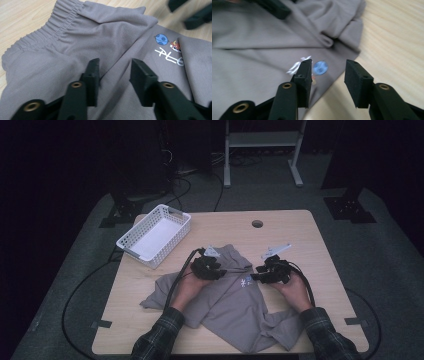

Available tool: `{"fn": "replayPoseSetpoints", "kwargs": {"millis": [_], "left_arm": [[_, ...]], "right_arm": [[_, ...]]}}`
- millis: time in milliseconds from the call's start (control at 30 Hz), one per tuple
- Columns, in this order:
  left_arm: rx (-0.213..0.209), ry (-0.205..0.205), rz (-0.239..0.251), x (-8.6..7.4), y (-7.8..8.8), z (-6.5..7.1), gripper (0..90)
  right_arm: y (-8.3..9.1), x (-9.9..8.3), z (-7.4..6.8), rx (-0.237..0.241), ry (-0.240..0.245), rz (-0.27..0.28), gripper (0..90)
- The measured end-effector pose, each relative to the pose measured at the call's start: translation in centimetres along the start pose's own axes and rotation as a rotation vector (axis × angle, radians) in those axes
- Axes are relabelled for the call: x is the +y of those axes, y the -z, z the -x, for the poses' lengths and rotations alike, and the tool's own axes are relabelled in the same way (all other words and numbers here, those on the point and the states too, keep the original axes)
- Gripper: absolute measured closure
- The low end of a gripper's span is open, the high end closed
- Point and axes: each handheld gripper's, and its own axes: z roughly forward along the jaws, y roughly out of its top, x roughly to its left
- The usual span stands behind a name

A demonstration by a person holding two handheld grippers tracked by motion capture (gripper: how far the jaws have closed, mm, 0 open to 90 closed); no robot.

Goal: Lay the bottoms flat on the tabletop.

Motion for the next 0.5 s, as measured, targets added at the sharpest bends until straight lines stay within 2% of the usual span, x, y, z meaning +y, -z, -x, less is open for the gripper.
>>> {"fn": "replayPoseSetpoints", "kwargs": {"millis": [67,100,133,233,300,433,467,500], "left_arm": [[0.000,-0.005,-0.006,0.0,0.0,0.0,70.0],[0.003,-0.005,-0.010,-0.1,0.1,0.0,73.5],[0.003,-0.007,-0.009,-0.1,0.1,0.0,77.0],[-0.006,-0.005,-0.008,-0.1,0.2,-0.1,85.3],[-0.010,-0.003,-0.006,-0.1,0.2,-0.1,87.6],[-0.013,-0.003,0.004,-0.1,0.4,0.0,88.5],[-0.013,-0.003,0.004,-0.1,0.4,0.0,88.5],[-0.014,-0.006,0.002,-0.1,0.5,0.0,88.5]], "right_arm": [[-0.6,0.3,0.5,0.002,-0.029,0.014,54.9],[-1.0,0.4,0.7,0.000,-0.039,-0.001,53.9],[-1.5,0.4,0.9,-0.010,-0.039,-0.015,53.9],[-2.1,0.4,1.2,-0.001,-0.050,-0.017,53.1],[-2.8,0.6,1.2,-0.009,-0.031,-0.014,50.5],[-3.4,1.0,1.4,-0.029,-0.030,-0.003,48.7],[-3.6,1.1,1.5,-0.038,-0.024,0.002,49.8],[-3.7,1.3,1.7,-0.034,-0.031,0.003,59.2]]}}
